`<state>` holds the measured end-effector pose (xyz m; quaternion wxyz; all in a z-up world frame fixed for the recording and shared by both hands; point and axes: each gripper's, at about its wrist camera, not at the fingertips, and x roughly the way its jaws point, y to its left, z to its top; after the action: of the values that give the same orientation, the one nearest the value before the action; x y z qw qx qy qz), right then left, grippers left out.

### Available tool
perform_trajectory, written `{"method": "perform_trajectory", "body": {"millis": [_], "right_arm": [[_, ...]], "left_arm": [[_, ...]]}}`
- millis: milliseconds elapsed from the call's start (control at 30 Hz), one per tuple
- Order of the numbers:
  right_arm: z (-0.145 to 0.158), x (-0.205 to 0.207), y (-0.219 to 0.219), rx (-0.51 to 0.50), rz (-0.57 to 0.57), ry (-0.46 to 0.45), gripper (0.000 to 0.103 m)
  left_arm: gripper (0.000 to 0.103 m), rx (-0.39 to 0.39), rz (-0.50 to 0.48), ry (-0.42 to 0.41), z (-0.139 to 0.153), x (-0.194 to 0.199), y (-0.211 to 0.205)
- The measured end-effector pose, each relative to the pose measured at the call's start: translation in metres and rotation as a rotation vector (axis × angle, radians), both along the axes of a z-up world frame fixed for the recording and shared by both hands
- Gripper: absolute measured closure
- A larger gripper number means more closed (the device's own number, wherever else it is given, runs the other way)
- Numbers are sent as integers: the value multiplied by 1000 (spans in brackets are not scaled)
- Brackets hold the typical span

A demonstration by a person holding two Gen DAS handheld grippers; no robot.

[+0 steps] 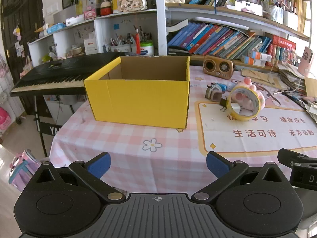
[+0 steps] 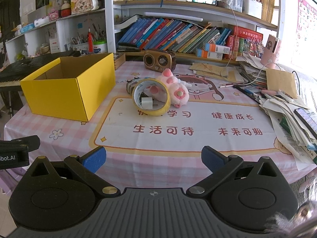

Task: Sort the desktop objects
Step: 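Move both open tools toward the tape roll and plush pig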

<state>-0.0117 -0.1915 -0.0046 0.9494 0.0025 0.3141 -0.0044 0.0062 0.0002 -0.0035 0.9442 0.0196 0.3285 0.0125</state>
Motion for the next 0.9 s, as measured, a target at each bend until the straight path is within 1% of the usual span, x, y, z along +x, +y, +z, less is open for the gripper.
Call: {"method": "perform_trajectory", "body": {"millis": [633,900], "right_arm": [[-1,2,-1,1,-6,0,0],[-5,9,-1,0,-19,11,0]], "left_arm": [[0,3,-11,9,0,8,0],[0,-12,-6,14,-2,9,3]]}}
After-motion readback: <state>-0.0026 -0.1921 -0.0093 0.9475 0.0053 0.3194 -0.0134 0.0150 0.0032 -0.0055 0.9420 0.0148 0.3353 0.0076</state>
